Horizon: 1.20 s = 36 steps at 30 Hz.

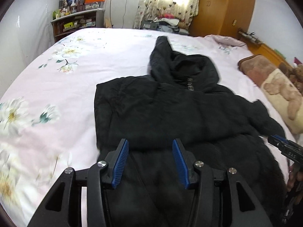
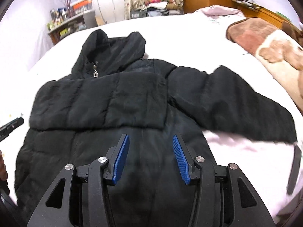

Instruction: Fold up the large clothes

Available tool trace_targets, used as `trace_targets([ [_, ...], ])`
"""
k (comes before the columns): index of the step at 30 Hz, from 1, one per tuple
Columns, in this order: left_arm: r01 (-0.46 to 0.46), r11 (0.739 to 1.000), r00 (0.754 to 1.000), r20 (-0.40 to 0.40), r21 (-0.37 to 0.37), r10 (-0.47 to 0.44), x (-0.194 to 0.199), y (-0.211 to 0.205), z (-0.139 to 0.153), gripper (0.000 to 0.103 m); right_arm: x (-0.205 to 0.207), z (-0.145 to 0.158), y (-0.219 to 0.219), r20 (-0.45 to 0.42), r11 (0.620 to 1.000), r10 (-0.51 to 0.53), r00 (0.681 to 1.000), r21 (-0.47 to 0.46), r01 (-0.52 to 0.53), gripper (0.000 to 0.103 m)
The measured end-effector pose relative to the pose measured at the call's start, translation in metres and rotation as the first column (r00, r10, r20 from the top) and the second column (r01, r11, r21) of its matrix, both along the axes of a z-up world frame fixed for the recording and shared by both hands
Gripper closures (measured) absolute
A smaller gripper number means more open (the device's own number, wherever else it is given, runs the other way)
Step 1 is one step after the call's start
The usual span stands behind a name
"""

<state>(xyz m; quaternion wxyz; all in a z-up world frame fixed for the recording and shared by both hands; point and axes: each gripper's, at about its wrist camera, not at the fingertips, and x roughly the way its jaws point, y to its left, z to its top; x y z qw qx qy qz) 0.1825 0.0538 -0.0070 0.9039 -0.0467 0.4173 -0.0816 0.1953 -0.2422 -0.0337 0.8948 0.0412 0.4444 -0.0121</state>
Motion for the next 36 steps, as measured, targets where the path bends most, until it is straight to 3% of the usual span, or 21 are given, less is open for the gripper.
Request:
trace_targets([
  [8,0.024,0.998,1.0,0.021,-0.064,-0.023,-0.088,-0.013,0.03,0.053,-0.096,0.033,-0.016,0.057,0.996,-0.049,0.997,0.077,0.044,0.053],
  [16,0.08,0.995,0.997,0.015,-0.065,-0.079,-0.102,-0.043,0.039,0.053,-0.128,0.042,-0.032,0.071,0.994,-0.075,0.995,0.086,0.069,0.053],
  [26,0.095,0.995,0.995,0.023,-0.03,-0.095,-0.073,-0.062,0.035,0.048,-0.12,0.03,-0.075,0.063,0.98,-0.167,0.984,0.119,0.159,0.053],
  [28,0.088,0.996,0.996,0.026,-0.017,-0.088,-0.062,-0.065,0.032,0.047,-0.114,0.024,-0.09,0.059,0.973,-0.196,0.979,0.133,0.186,0.051],
  [30,0.079,0.997,0.996,0.031,-0.008,-0.078,-0.047,-0.065,0.028,0.046,-0.105,0.016,-0.109,0.046,0.965,-0.228,0.973,0.144,0.219,0.042],
  [36,0.055,0.998,0.997,0.047,0.041,-0.057,0.004,-0.067,0.013,0.045,-0.075,-0.014,-0.177,-0.005,0.921,-0.353,0.936,0.172,0.349,0.041],
])
